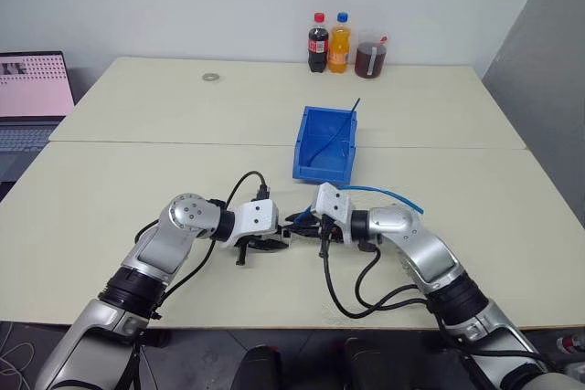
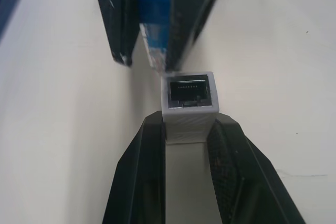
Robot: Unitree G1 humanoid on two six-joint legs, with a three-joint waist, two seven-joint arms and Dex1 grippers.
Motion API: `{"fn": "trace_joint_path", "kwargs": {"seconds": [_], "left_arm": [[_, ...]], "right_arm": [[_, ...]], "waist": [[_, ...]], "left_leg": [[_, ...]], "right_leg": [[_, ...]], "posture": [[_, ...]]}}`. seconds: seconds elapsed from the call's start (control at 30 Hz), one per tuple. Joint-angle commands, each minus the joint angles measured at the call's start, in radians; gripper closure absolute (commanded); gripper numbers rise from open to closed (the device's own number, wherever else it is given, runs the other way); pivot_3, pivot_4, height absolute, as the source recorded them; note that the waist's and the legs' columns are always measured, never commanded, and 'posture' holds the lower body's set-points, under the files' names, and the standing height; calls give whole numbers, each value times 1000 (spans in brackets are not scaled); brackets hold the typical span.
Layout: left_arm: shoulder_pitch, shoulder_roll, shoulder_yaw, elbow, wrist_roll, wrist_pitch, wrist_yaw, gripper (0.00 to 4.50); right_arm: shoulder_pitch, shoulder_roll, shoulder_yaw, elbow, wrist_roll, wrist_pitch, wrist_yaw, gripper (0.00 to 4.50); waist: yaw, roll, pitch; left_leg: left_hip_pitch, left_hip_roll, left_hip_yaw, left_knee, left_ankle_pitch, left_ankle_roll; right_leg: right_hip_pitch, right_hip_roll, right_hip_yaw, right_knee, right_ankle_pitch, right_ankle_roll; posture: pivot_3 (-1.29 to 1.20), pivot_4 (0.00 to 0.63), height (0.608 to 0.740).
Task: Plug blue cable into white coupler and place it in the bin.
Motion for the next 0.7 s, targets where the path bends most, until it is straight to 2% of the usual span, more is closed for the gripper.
{"fn": "trace_joint_path", "kwargs": {"seconds": [0.03, 0.43, 0.7], "left_arm": [[16, 1, -31, -1, 18, 6, -18, 3720], [0, 4, -44, -14, 31, 64, -32, 3720], [-35, -5, -70, -33, 53, 152, -43, 3720]], "right_arm": [[-3, 2, -28, -48, 18, -1, -5, 4332], [-8, 46, 41, -59, -35, -14, -27, 4333], [-15, 46, 30, -94, -22, 9, -18, 4333]], "waist": [[0, 0, 0], [0, 0, 0], [-1, 0, 0]], "left_leg": [[0, 0, 0, 0, 0, 0], [0, 0, 0, 0, 0, 0], [0, -1, 0, 0, 0, 0]], "right_leg": [[0, 0, 0, 0, 0, 0], [-1, 1, 0, 0, 0, 0], [0, 2, 0, 0, 0, 0]], "posture": [[0, 150, 740], [0, 150, 740], [0, 150, 740]]}}
